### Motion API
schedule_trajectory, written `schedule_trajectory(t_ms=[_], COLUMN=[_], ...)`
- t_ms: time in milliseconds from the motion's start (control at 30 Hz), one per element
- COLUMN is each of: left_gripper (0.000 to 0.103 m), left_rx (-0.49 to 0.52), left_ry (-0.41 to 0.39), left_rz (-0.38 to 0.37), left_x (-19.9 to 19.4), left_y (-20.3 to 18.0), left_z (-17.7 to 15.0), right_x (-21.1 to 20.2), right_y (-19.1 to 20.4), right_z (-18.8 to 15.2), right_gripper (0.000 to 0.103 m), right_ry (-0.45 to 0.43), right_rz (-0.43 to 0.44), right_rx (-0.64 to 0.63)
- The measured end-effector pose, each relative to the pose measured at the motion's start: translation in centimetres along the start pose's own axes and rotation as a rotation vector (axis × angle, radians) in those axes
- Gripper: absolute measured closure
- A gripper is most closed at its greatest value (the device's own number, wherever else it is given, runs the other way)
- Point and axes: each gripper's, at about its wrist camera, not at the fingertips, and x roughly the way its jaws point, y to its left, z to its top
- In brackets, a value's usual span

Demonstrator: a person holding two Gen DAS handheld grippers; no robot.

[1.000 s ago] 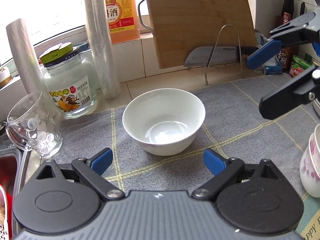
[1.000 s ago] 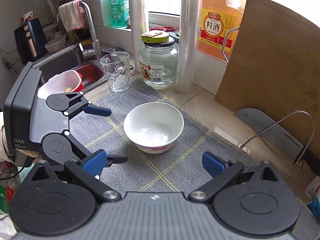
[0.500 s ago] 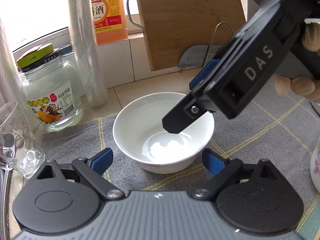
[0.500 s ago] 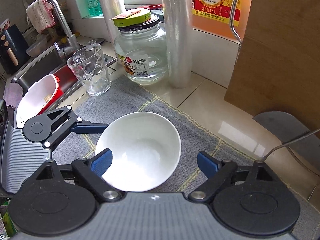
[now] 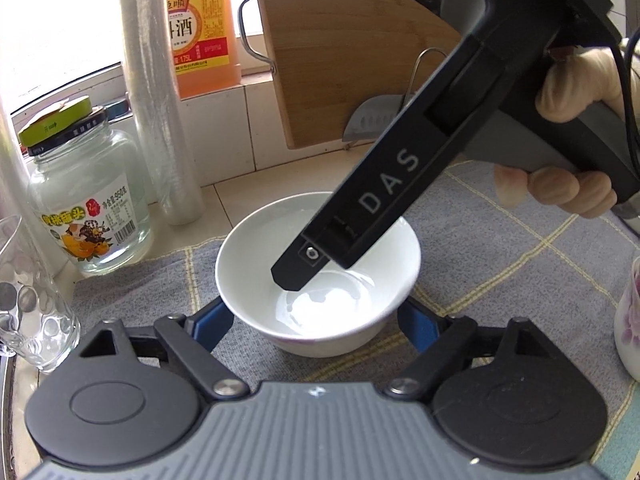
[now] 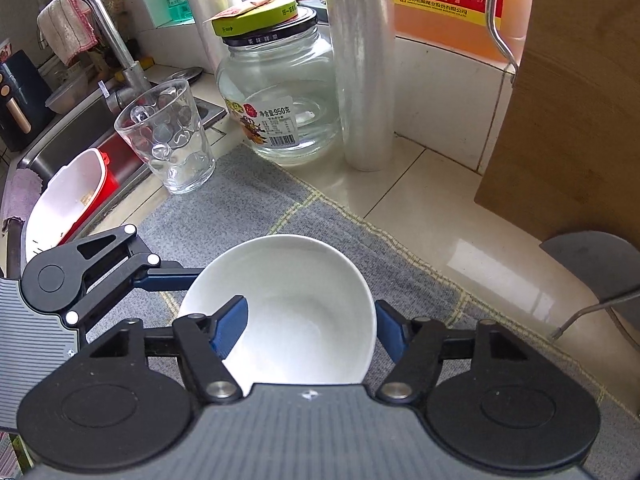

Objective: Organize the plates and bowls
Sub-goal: 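Close the right tool on the pink-flower bowl rim, then lift the pink-flower bowl with the right tool toward the nested white bowls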

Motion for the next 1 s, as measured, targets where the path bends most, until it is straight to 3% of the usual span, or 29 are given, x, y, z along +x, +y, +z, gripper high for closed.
schedule_trajectory(t_ms=[500, 600, 1000], left_gripper=[0.015, 0.015, 0.015], left_rx=[-0.013, -0.008, 0.025], left_ry=[0.007, 0.011, 0.023], left_rz=[-0.01, -0.007, -0.014], left_x=[0.1, 0.0, -2.1], left_y=[0.2, 0.1, -0.6], left_z=[0.1, 0.1, 0.8], right_x=[0.6, 0.4, -1.5], right_y=[0.2, -0.2, 0.4], right_z=[0.3, 0.3, -0.3], right_gripper=[0.035, 0.04, 0.041], right_ry=[0.015, 0.014, -0.008], right_rz=[-0.004, 0.005, 0.033], right_rx=[-0.003, 0.016, 0.019])
